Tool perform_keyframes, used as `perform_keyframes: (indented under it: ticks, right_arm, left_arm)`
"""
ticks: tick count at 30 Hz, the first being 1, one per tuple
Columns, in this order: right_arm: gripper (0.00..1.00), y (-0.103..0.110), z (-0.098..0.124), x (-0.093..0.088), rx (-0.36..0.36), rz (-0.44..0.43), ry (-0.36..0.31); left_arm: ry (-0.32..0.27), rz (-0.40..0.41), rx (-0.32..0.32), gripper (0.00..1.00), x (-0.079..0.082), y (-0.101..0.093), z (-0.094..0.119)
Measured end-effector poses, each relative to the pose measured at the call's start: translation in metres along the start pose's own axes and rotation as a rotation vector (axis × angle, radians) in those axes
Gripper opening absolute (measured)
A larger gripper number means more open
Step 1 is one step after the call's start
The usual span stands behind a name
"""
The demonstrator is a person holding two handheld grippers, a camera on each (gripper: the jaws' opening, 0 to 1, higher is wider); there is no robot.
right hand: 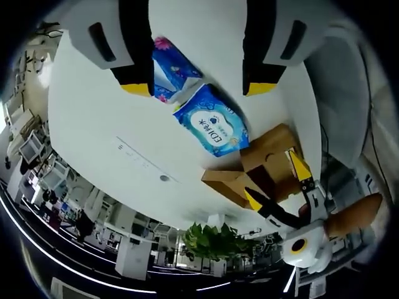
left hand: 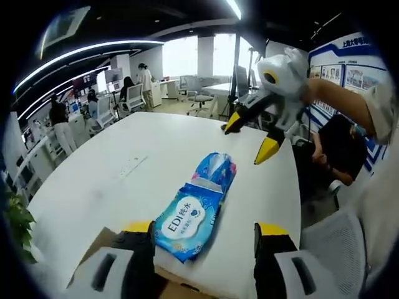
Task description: Operate the shoe box by opening the lid, removing the specified soft item, and placing it in the target area until the item is outside and the box remains undamaged.
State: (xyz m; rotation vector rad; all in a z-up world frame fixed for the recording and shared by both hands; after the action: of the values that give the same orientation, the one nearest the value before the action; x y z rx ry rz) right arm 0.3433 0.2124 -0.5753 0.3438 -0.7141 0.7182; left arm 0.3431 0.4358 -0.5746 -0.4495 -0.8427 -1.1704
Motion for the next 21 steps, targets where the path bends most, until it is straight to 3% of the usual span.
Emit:
perform_keyframes:
  ticks: [5, 21]
  right_arm:
    - [0.58, 0.014, -0.002, 0.01, 0.033, 0.028, -0.01]
    - [0.61, 0.07, -0.016, 0.038, 0.152, 0.182, -0.013]
  left_arm:
    - [0.006, 0.002, 0.038, 0.84, -0.013, 0.001, 0.021]
    - [-0.048, 0.075, 0.173, 0.98, -0.045, 0.003, 0.084]
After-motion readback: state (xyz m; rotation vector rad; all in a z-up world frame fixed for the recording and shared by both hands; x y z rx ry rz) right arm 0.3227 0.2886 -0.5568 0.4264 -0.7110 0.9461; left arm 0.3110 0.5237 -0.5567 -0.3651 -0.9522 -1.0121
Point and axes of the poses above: the point that each gripper's makers call its tool centre point, and the gripper's own axes: z roughly backward along the fingers, y roughly to its left, x roughly out of its top, the point moved 6 cm from there along z, roughly backward along the fingers, and after that the axes turned 10 degrees about -z, right-handed, at the moved point
